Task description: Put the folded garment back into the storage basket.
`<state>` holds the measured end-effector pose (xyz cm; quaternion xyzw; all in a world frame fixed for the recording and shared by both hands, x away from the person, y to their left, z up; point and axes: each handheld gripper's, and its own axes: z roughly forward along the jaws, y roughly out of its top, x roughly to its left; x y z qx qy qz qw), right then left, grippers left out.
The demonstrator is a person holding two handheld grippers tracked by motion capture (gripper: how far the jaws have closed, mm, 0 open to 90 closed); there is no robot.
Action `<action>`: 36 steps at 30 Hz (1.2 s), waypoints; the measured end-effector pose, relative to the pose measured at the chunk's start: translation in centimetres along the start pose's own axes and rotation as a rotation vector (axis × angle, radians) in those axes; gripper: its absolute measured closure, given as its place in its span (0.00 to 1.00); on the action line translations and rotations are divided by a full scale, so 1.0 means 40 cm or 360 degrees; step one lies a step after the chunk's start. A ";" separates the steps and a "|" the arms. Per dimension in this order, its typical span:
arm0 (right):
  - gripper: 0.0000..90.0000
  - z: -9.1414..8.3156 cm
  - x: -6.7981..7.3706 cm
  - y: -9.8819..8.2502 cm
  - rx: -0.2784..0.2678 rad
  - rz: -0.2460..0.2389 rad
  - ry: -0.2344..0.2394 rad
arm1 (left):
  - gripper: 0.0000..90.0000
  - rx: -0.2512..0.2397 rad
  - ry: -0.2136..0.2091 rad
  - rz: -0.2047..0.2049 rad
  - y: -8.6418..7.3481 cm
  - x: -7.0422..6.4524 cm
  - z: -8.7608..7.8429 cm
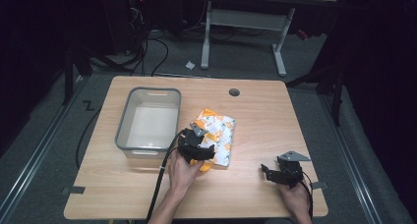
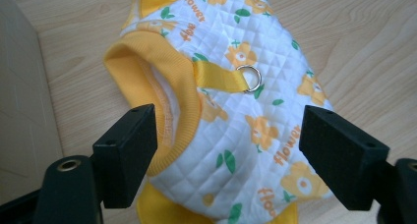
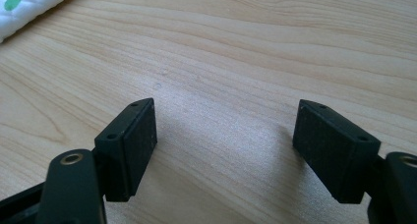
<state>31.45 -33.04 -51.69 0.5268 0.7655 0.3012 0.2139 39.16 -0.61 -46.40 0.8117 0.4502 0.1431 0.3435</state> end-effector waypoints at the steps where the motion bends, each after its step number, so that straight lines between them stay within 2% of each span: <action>1: 0.28 0.000 0.000 0.000 0.0000 0.0000 0.0000 | 0.24 0.0004 0.0005 -0.0001 0.002 0.001 0.004; 7: 0.28 0.000 0.000 0.000 0.0000 -0.0001 0.0000 | 0.24 0.0061 0.0018 -0.0024 0.011 0.008 0.043; 11: 0.28 0.000 0.000 0.000 0.0000 -0.0001 0.0000 | 0.25 0.0063 0.0011 -0.0032 0.017 0.009 0.061; 17: 0.28 0.000 0.000 0.000 0.0000 0.0001 0.0000 | 0.26 0.0063 0.0039 -0.0095 0.019 0.024 0.091; 20: 0.28 0.000 0.000 0.000 0.0000 -0.0001 0.0000 | 0.26 0.0075 0.0053 -0.0105 0.018 0.026 0.102; 23: 0.28 0.000 0.000 0.000 0.0000 0.0000 0.0000 | 0.26 0.0099 0.0088 -0.0076 0.015 0.028 0.118; 30: 0.28 0.000 0.000 0.000 0.0001 0.0004 0.0001 | 0.25 0.0178 0.0094 -0.0078 0.005 0.032 0.153; 36: 0.28 0.000 0.000 0.000 0.0000 0.0000 0.0000 | 0.25 0.0184 0.0097 -0.0022 -0.001 0.031 0.158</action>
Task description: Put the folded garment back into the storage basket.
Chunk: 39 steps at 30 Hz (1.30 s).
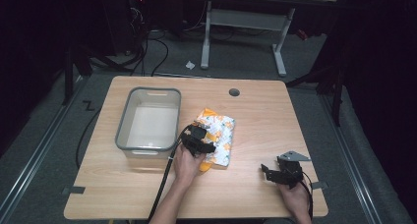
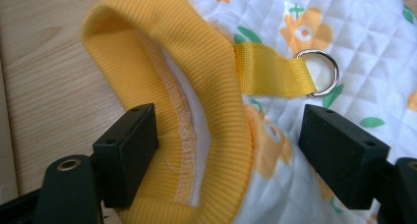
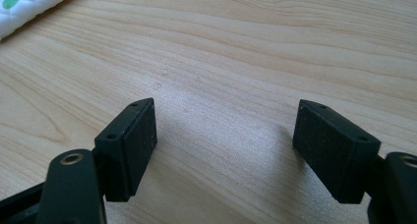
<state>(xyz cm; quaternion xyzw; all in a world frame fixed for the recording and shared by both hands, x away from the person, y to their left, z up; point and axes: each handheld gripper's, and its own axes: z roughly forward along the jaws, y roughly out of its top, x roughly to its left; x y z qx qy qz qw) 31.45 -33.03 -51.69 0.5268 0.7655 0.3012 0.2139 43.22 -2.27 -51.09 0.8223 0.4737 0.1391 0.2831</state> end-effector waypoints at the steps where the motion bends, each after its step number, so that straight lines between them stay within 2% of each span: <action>1: 0.28 0.000 0.000 0.000 0.0000 -0.0002 0.0000 | 0.26 -0.0014 -0.0003 -0.0003 -0.004 0.000 0.000; 3: 0.28 0.000 0.000 0.000 -0.0001 -0.0002 -0.0001 | 0.31 -0.0032 -0.0032 -0.0010 -0.009 0.000 -0.002; 7: 0.28 0.000 0.000 0.000 0.0000 -0.0002 0.0000 | 0.46 -0.0038 -0.0063 0.0026 -0.009 -0.003 -0.006; 8: 0.28 0.000 0.000 0.000 0.0000 -0.0002 0.0000 | 0.46 -0.0035 -0.0075 0.0030 -0.009 -0.004 -0.007; 9: 0.28 0.000 0.000 0.000 -0.0001 -0.0003 0.0000 | 0.53 -0.0042 -0.0085 0.0035 -0.009 -0.008 -0.009; 13: 0.28 0.000 0.000 0.000 -0.0001 -0.0002 0.0000 | 0.67 -0.0029 -0.0120 0.0054 -0.005 -0.016 -0.011; 17: 0.28 0.000 0.000 0.000 -0.0001 -0.0002 0.0000 | 0.77 -0.0019 -0.0148 0.0059 -0.003 -0.020 -0.013; 21: 0.28 0.000 0.000 0.000 -0.0001 -0.0002 0.0000 | 0.81 -0.0024 -0.0159 0.0060 -0.003 -0.023 -0.015; 25: 0.28 0.000 0.000 0.000 -0.0001 -0.0002 0.0000 | 0.82 -0.0069 -0.0198 0.0047 -0.002 -0.030 -0.025; 31: 0.28 0.000 0.000 0.000 -0.0001 -0.0002 0.0000 | 0.83 -0.0141 -0.0232 0.0067 0.005 -0.037 -0.057; 39: 0.28 0.000 0.000 0.000 -0.0001 -0.0002 0.0000 | 0.83 -0.0184 -0.0286 0.0062 0.006 -0.038 -0.101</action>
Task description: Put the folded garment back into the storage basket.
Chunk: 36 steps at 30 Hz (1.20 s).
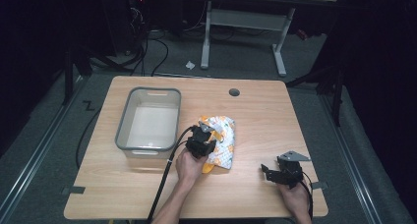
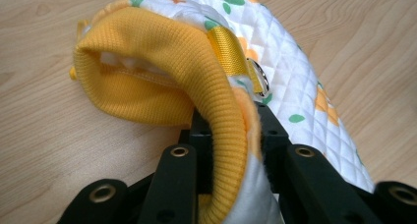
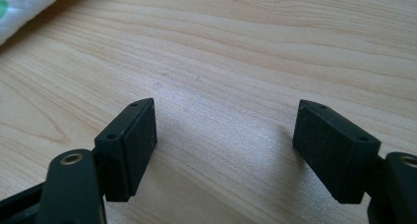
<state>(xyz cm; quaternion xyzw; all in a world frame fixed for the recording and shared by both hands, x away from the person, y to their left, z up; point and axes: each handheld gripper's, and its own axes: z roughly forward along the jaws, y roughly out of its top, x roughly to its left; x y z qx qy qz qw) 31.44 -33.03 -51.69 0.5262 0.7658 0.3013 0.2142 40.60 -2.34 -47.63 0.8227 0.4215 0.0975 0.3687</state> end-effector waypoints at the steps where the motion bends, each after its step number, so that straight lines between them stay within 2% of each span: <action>1: 0.28 0.000 0.000 0.000 0.0000 0.0000 0.0001 | 0.83 -0.0004 -0.0011 0.0002 0.000 0.000 -0.007; 4: 0.28 0.000 0.000 0.000 0.0000 0.0001 0.0001 | 0.83 -0.0020 -0.0033 -0.0002 0.000 0.001 -0.024; 6: 0.28 0.000 0.000 0.000 0.0000 0.0001 0.0000 | 0.83 -0.0059 -0.0069 -0.0014 0.000 0.002 -0.051; 10: 0.28 0.000 0.000 0.000 0.0000 0.0000 0.0000 | 0.83 -0.0094 -0.0089 -0.0012 0.002 0.000 -0.077; 12: 0.28 0.000 0.000 0.000 0.0000 0.0000 0.0000 | 0.83 -0.0114 -0.0128 -0.0019 0.003 0.000 -0.093; 22: 0.28 0.000 0.000 0.000 0.0000 0.0001 0.0000 | 0.83 -0.0162 -0.0164 -0.0017 0.004 0.007 -0.135; 27: 0.28 0.000 0.000 0.000 0.0000 0.0001 0.0000 | 0.83 -0.0184 -0.0152 0.0021 0.010 0.003 -0.164; 36: 0.28 0.000 0.000 0.000 0.0001 0.0002 0.0000 | 0.83 -0.0226 -0.0155 0.0020 0.023 0.019 -0.210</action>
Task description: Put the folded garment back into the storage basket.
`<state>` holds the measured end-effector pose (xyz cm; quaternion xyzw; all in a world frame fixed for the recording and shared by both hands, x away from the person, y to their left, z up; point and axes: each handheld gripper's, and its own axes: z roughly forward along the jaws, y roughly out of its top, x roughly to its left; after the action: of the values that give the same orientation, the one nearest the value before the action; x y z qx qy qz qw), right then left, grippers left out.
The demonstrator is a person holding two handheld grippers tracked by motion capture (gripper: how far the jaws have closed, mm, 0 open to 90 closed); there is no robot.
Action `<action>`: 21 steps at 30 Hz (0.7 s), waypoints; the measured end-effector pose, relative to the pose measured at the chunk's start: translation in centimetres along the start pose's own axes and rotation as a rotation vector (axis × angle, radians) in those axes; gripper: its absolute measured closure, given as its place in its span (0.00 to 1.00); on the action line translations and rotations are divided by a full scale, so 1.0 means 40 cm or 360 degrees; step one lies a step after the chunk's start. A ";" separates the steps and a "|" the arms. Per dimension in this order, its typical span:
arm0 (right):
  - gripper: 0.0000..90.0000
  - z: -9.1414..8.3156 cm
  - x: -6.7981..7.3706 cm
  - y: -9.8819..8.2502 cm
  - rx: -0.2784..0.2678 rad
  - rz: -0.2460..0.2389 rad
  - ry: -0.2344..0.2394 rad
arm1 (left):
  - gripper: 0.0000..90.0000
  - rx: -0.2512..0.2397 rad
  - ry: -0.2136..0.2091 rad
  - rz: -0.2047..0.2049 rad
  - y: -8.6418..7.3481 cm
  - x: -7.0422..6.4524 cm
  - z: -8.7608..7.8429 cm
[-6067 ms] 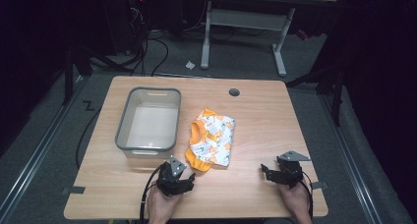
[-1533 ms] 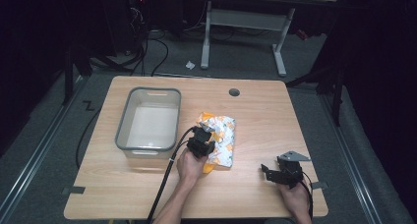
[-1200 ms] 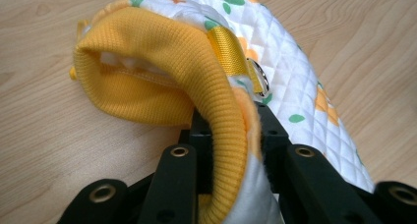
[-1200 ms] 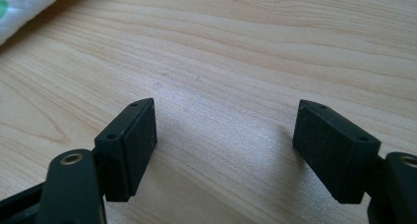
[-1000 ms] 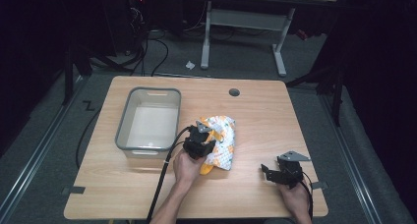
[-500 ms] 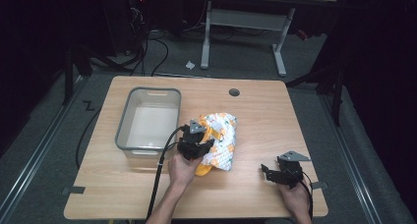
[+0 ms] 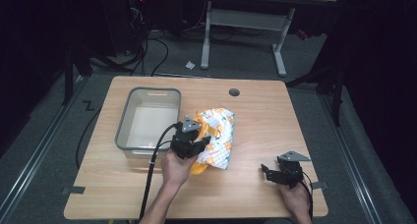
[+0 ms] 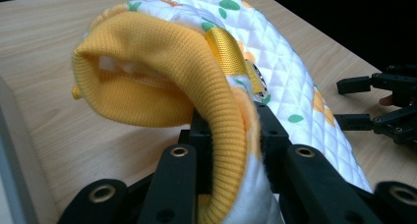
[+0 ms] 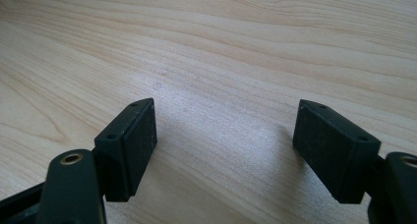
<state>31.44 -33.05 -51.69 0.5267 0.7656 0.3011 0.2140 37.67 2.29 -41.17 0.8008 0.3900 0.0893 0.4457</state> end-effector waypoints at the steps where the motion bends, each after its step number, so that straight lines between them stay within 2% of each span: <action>1: 0.28 0.000 0.000 0.000 0.0000 0.0000 0.0000 | 0.83 0.0000 0.0000 0.0000 0.000 0.000 0.000; 9: 0.27 0.000 0.000 0.000 0.0000 0.0001 -0.0002 | 0.83 -0.0063 0.0001 -0.0030 0.010 0.016 -0.036; 11: 0.27 0.000 0.000 0.000 0.0001 0.0000 -0.0002 | 0.83 -0.0073 0.0018 -0.0016 0.012 0.019 -0.051; 21: 0.27 0.000 0.000 0.000 0.0003 0.0004 -0.0003 | 0.83 -0.0126 0.0067 -0.0027 0.030 0.046 -0.101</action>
<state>31.43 -33.05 -51.68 0.5280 0.7651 0.3001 0.2138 37.59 5.82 -38.25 0.7772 0.4022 0.1178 0.4694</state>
